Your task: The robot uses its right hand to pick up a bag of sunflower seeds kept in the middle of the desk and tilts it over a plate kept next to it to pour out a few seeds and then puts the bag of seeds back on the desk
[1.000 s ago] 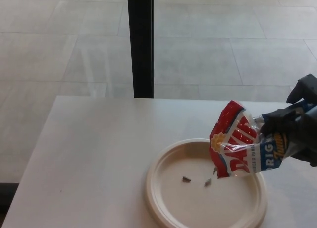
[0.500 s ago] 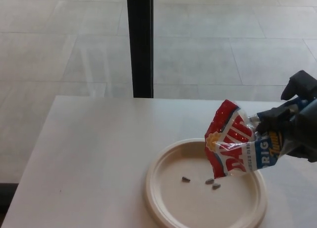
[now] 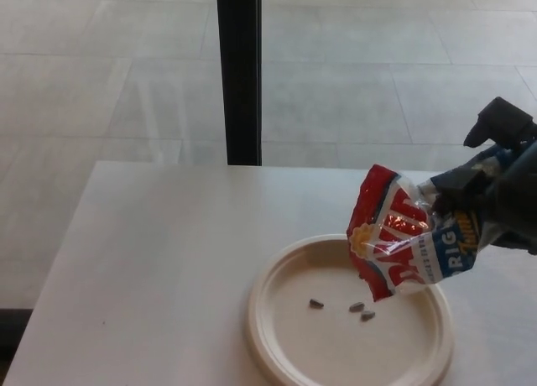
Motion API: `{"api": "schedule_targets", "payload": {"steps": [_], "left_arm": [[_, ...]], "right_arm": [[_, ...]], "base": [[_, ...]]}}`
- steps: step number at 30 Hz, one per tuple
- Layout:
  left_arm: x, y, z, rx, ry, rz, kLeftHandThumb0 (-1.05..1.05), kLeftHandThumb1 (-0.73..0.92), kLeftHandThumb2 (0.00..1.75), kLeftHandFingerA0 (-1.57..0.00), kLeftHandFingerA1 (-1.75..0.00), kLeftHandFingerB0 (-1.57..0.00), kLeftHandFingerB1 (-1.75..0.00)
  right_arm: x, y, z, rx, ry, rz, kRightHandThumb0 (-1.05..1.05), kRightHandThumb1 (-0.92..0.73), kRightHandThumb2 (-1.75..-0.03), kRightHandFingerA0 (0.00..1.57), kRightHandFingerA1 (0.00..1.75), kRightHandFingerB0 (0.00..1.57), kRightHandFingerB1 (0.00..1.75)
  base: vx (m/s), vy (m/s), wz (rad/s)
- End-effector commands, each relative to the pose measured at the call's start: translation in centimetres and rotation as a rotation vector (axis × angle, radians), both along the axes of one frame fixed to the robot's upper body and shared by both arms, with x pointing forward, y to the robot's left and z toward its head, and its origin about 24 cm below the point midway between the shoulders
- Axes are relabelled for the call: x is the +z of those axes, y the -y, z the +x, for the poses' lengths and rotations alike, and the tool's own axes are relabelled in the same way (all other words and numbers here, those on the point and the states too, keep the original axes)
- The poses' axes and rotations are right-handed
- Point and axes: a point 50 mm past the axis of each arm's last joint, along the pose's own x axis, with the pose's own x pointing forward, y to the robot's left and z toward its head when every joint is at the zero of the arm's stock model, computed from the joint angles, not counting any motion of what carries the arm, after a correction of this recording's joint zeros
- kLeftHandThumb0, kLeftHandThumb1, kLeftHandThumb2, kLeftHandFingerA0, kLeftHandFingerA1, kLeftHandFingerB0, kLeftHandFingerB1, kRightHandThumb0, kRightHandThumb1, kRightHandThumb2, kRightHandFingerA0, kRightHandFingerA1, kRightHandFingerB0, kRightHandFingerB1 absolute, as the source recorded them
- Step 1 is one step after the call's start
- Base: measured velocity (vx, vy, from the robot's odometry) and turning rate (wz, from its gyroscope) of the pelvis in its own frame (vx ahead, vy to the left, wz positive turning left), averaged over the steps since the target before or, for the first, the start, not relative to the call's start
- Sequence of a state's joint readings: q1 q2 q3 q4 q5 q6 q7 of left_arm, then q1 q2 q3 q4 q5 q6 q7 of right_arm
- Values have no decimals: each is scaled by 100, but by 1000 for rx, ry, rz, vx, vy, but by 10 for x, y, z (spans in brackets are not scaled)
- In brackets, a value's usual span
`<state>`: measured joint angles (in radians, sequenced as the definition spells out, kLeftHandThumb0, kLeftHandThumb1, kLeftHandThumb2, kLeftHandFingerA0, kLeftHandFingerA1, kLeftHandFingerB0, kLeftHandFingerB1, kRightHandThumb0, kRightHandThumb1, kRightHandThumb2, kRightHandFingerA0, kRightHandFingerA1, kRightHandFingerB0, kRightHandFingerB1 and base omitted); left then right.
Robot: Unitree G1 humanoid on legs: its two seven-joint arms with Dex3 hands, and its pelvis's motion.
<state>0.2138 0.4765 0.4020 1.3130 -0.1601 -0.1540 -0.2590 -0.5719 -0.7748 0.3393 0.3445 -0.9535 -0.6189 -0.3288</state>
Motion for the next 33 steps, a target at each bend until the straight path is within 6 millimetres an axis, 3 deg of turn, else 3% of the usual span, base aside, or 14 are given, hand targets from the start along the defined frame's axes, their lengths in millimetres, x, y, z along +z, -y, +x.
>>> {"api": "schedule_targets", "payload": {"steps": [1, 3, 4, 7, 8, 12, 16, 19, 21, 24, 25, 26, 31, 33], "left_arm": [[5, -7, -1, 6, -7, 9, -92, 90, 68, -24, -55, -19, -36], [6, -7, -1, 6, -7, 13, -88, 70, 108, -22, -58, -15, -47], [6, -7, -1, 0, -13, 19, -91, 91, 68, -27, -53, -19, -35], [6, -8, -1, 7, -12, 21, -93, 89, 68, -28, -54, -19, -35], [6, -8, -2, 27, -8, 15, -89, 68, 109, -26, -59, -14, -46], [5, -8, -1, 26, -16, 17, -89, 70, 112, -26, -59, -11, -46], [6, -8, -1, 17, -9, 21, -95, 72, 112, -27, -60, -12, -46], [6, -8, -2, 3, -16, 20, -93, 90, 67, -28, -53, -20, -35], [6, -8, -3, 13, -8, 15, -94, 90, 67, -27, -54, -19, -35], [6, -8, -3, 15, -13, 18, -92, 90, 68, -30, -52, -19, -34], [6, -8, -3, 15, -11, 19, -89, 69, 110, -26, -58, -14, -47], [6, -8, -2, 14, -12, 17, -94, 89, 68, -27, -53, -18, -35], [6, -7, -7, 1, -24, 18, -95, 90, 68, -27, -53, -19, -35], [4, -5, -9, 7, -27, 17, -95, 90, 68, -28, -54, -21, -36]], "right_arm": [[6, 2, -1, 25, 5, -74, -36, -67, -67, 97, 174, 85, 68], [7, 1, -2, 32, 7, -93, -34, -66, -71, 94, 155, 84, 64], [7, 0, -2, 43, 13, -96, -31, -62, -72, 95, 144, 85, 64], [8, -1, -2, 50, 11, -100, -30, -61, -77, 93, 157, 81, 67], [8, -3, -2, 57, 9, -104, -31, -63, -76, 93, 152, 79, 64], [9, -4, -3, 79, 9, -110, -33, -49, -99, 118, 130, 80, 80], [9, -5, -2, 73, 10, -105, -36, -63, -69, 96, 166, 82, 67], [6, -5, -4, 88, 3, -100, -38, -67, -69, 100, 169, 78, 65], [6, -5, -4, 99, 16, -99, -37, -51, -100, 125, 134, 78, 77], [5, -5, -4, 79, 4, -79, -31, -63, -70, 96, 172, 82, 75], [5, -5, -4, 80, 6, -58, -31, -62, -72, 96, 167, 84, 73], [4, -4, -4, 66, 12, -73, -33, -65, -75, 96, 165, 82, 72], [-15, -1, -9, 4, -28, 123, -39, -49, -96, 126, 138, 82, 80], [-26, 2, -13, -66, -40, 218, -34, -68, -73, 98, 167, 85, 73]], "base": [[0, 0, 0], [0, 0, 0], [0, 0, 0], [0, 0, 0], [0, 0, 0], [0, 0, 0], [0, 0, 0], [0, 0, 0], [0, 0, 0], [0, 0, 0], [0, 0, 0], [0, 0, 0], [0, 0, 0], [0, 0, 0]]}}
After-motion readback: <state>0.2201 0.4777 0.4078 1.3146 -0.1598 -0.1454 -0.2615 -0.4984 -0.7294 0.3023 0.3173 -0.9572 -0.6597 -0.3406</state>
